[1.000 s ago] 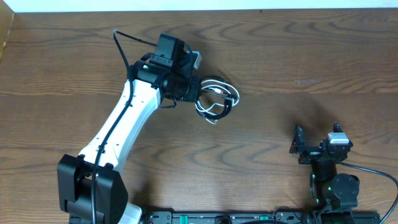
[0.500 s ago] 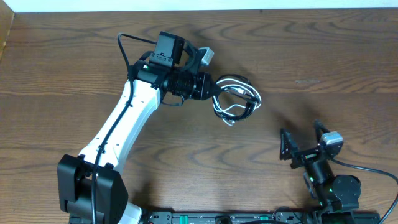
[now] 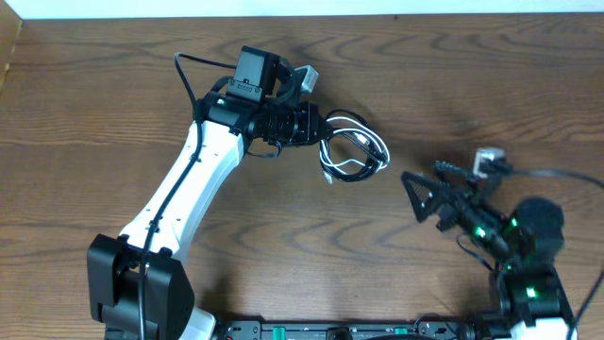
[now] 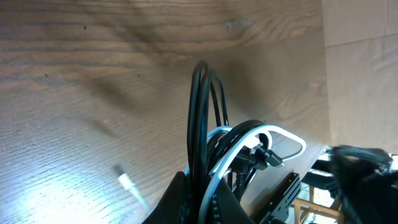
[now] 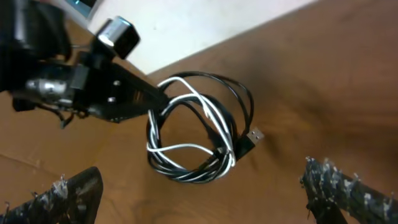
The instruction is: Untangle cables
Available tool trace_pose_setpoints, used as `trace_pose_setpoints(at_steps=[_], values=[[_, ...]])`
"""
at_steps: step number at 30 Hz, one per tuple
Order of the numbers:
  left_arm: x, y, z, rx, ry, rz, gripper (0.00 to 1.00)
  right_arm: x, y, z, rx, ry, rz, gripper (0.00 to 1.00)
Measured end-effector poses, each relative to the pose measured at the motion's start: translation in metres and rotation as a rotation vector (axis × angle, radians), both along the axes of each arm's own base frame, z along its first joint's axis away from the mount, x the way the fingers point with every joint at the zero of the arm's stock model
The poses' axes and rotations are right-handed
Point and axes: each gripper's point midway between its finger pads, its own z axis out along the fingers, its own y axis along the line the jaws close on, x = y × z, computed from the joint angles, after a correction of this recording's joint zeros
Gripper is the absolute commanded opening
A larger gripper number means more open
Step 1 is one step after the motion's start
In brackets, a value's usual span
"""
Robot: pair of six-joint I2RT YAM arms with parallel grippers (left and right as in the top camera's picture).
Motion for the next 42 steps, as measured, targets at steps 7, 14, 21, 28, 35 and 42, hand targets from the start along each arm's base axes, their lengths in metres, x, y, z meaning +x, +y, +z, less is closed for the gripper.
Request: trace_pose_setpoints(at_steps=[7, 14, 21, 28, 35, 42], values=[[0.001, -0.001, 0.001, -0.007, 0.012, 0.017, 0.07, 0.021, 0.011, -0.030, 0.107, 0.190, 0.029, 0.77], [0.013, -0.005, 0.009, -0.045, -0.003, 0.062, 0.07, 0.030, 0.042, -0.054, 0.188, 0.325, 0.091, 0.59], [0.013, -0.005, 0.009, -0.056, 0.027, 0.088, 0.08, 0.049, 0.060, -0.069, 0.246, 0.389, -0.029, 0.60], [-0.012, -0.028, 0.006, -0.058, 0.093, 0.033, 0.07, 0.066, 0.053, -0.082, 0.248, 0.395, -0.137, 0.21], [-0.025, -0.031, 0.002, -0.042, 0.135, 0.009, 0.07, 0.055, 0.049, -0.109, 0.154, 0.490, -0.158, 0.03], [0.010, 0.026, -0.018, 0.100, 0.097, 0.186, 0.07, 0.033, 0.028, -0.153, -0.024, 0.612, -0.217, 0.01]])
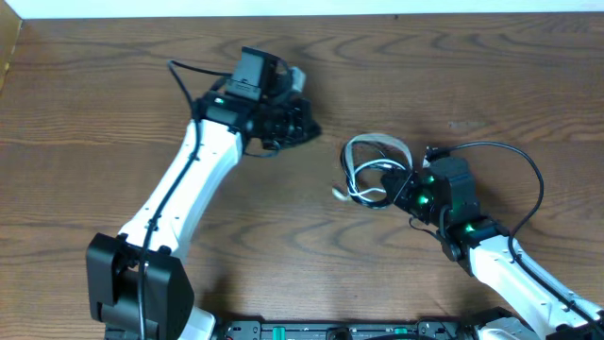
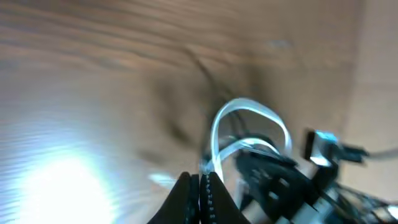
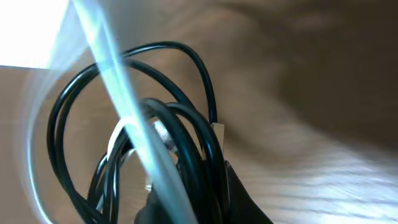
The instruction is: Untangle cables
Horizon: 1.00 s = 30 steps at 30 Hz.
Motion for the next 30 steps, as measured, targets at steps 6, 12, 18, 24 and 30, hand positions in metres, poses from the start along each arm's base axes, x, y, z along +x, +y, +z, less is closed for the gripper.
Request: trace_pose_setpoints(at_steps=[6, 12, 18, 24, 30], values=[[0.002, 0.027, -0.017, 0.170, -0.025, 0.018, 0.10, -0.009, -0.008, -0.013, -0.093, 0.021, 0.044, 0.03], [-0.005, 0.009, -0.014, 0.136, -0.100, -0.157, 0.79, 0.000, 0.011, 0.018, -0.137, -0.065, 0.233, 0.07], [-0.017, -0.018, -0.020, 0.031, -0.091, -0.296, 0.92, -0.003, 0.013, 0.033, -0.236, -0.093, 0.382, 0.09], [-0.026, -0.037, -0.035, -0.089, -0.030, -0.391, 0.91, -0.002, 0.014, 0.036, -0.265, -0.122, 0.420, 0.10], [-0.035, -0.047, -0.076, -0.093, 0.085, -0.431, 0.70, -0.002, 0.013, 0.036, -0.270, -0.125, 0.428, 0.13]])
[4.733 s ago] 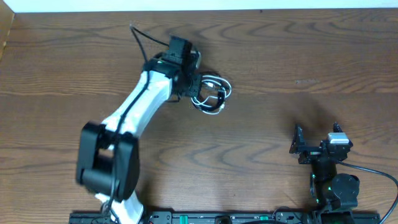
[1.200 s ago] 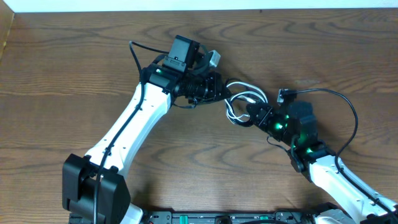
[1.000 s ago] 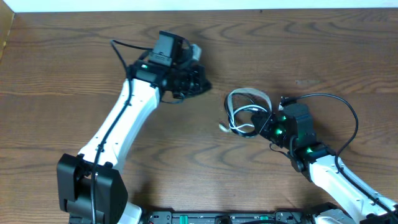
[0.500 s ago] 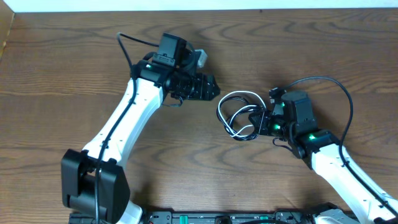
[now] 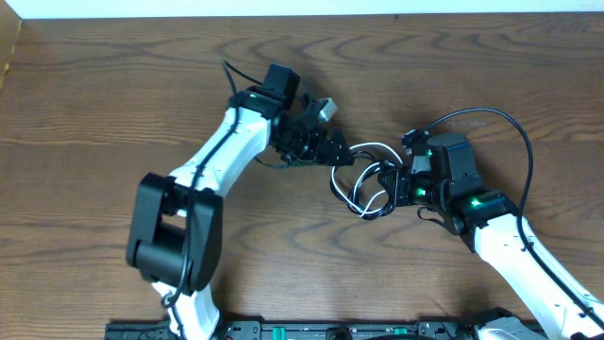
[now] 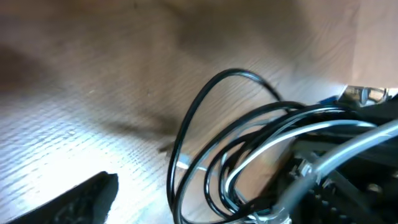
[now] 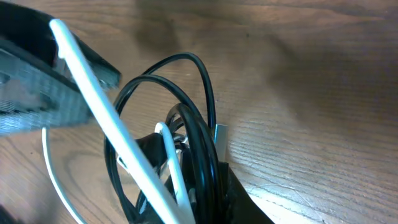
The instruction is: Untangle cables
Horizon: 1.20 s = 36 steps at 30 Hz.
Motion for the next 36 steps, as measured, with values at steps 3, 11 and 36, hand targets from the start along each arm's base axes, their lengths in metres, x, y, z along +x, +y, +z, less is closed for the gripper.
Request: trace_pose_setpoints(at_steps=[3, 11, 36], values=[[-0.008, -0.008, -0.011, 0.014, 0.017, -0.034, 0.67, 0.000, 0.000, 0.000, -0.001, -0.001, 0.001, 0.13], [-0.019, -0.017, -0.042, 0.132, 0.002, -0.093, 0.59, 0.000, 0.000, 0.000, 0.002, -0.001, 0.002, 0.13], [0.033, 0.038, -0.045, 0.448, -0.221, 0.079, 0.08, -0.015, -0.051, -0.011, 0.124, 0.277, -0.264, 0.16]])
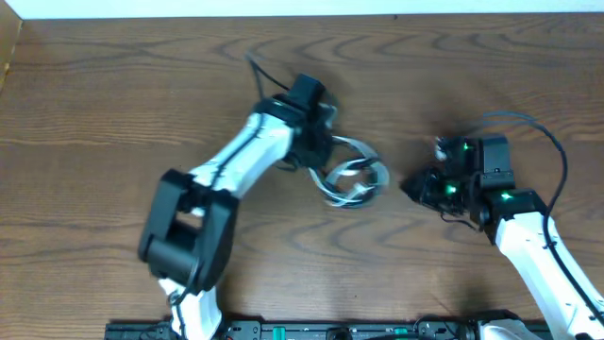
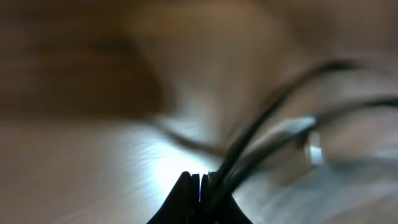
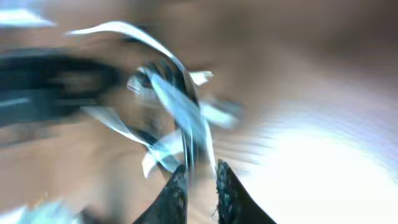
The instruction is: Untangle cables
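Observation:
A tangled bundle of black and white cables [image 1: 354, 177] lies mid-table in the overhead view. My left gripper [image 1: 326, 154] is at its upper-left edge. In the blurred left wrist view that gripper [image 2: 200, 186] is shut, with black cable strands [image 2: 273, 118] running out from beside its fingers. My right gripper [image 1: 412, 187] stands a short way to the right of the bundle, not touching it. In the right wrist view it [image 3: 200, 186] is open by a narrow gap, with the smeared cables [image 3: 168, 87] ahead.
The wooden table [image 1: 94, 94] ends at a white strip along the far side. My left arm [image 1: 236, 161] stretches diagonally across the table's middle. The right arm's own black lead [image 1: 528, 132] loops above its wrist.
The left gripper, open beside the bundle before, is now shut on it. The right gripper has let go and sits further right. The bundle lies slightly left of where it was.
At first the left gripper held the bundle and the right stood open far to the right. Then the right gripper held it, with the left shut and away. Later the left was open beside it. Now the left holds it and the right is free.

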Available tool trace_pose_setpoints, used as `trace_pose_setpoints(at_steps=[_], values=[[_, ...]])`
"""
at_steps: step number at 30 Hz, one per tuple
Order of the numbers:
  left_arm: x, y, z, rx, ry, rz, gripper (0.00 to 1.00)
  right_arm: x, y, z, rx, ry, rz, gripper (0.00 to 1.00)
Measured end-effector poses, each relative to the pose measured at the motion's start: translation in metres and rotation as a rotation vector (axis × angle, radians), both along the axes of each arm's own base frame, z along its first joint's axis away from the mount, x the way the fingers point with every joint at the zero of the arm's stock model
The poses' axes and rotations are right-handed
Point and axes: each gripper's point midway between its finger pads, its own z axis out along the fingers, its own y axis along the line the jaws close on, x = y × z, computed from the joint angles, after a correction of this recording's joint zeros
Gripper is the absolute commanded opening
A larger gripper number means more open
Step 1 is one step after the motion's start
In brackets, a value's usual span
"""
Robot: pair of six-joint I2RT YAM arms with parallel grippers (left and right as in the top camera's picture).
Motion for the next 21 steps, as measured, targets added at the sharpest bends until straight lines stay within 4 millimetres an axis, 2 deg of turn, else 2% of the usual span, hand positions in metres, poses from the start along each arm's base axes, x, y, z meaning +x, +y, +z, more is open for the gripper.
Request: trace_pose_setpoints(at_steps=[4, 7, 8, 10, 13, 15, 17, 21], values=[[0.029, 0.044, 0.056, 0.013, -0.167, 0.118, 0.07, -0.005, -0.041, -0.020, -0.206, 0.069, -0.152, 0.20], [0.031, 0.051, 0.094, -0.016, -0.253, 0.141, 0.07, 0.003, -0.055, -0.020, -0.265, 0.039, -0.208, 0.28], [0.030, 0.049, 0.099, -0.028, -0.262, 0.137, 0.07, 0.007, -0.055, -0.018, -0.266, 0.021, -0.208, 0.30], [0.026, 0.042, 0.105, -0.063, -0.260, 0.119, 0.07, 0.019, -0.047, -0.010, -0.235, -0.048, -0.176, 0.33], [0.021, 0.031, 0.106, -0.120, -0.234, 0.091, 0.08, 0.037, -0.022, 0.011, -0.120, -0.167, -0.080, 0.37], [0.019, 0.021, 0.110, -0.174, -0.226, 0.067, 0.07, 0.048, -0.001, 0.033, -0.016, -0.266, -0.005, 0.39], [0.018, 0.013, 0.114, -0.221, -0.224, 0.058, 0.07, 0.050, 0.013, 0.045, 0.046, -0.305, 0.038, 0.39], [0.016, 0.001, 0.121, -0.301, -0.191, 0.076, 0.07, 0.045, 0.030, 0.051, 0.125, -0.284, 0.055, 0.39]])
